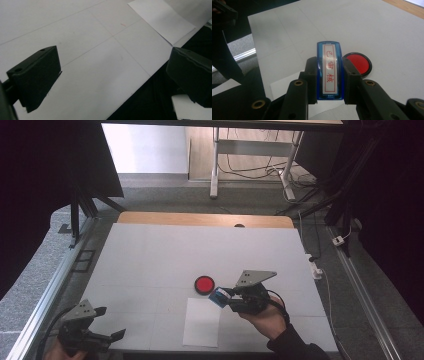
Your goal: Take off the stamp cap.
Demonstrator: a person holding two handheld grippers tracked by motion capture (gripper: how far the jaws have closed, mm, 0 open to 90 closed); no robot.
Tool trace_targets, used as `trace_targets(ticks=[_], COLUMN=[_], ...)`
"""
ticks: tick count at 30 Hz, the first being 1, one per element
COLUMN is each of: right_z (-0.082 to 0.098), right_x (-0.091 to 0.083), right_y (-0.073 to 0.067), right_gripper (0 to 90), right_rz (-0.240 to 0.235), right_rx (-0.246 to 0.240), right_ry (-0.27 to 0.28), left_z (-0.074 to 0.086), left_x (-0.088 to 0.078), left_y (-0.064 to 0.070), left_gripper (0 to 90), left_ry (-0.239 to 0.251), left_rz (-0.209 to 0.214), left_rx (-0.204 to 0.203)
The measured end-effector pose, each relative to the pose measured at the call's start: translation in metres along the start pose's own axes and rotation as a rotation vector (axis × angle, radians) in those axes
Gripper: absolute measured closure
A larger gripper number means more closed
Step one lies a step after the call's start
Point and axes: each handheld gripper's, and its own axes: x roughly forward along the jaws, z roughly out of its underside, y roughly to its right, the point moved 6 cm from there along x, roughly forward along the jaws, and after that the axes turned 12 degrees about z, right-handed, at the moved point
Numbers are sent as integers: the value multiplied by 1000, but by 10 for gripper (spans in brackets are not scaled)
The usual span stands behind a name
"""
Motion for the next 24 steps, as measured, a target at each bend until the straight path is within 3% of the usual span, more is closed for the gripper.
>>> trace_targets(ticks=[11,18,21,24], right_z=[-4,-6,-7,-7], right_x=[-2,-3,-3,-3], right_y=[-2,-2,-3,-4], right_gripper=[707,707,707,706], right_rz=[-22,-30,-33,-43], right_rx=[8,4,6,7], right_ry=[19,19,18,18], left_z=[-16,-28,-32,-36], left_x=[14,28,34,40], left_y=[6,11,11,13], left_gripper=[0,0,0,0], left_ry=[34,22,15,19], left_rz=[67,100,104,133], left_rx=[53,95,103,102])
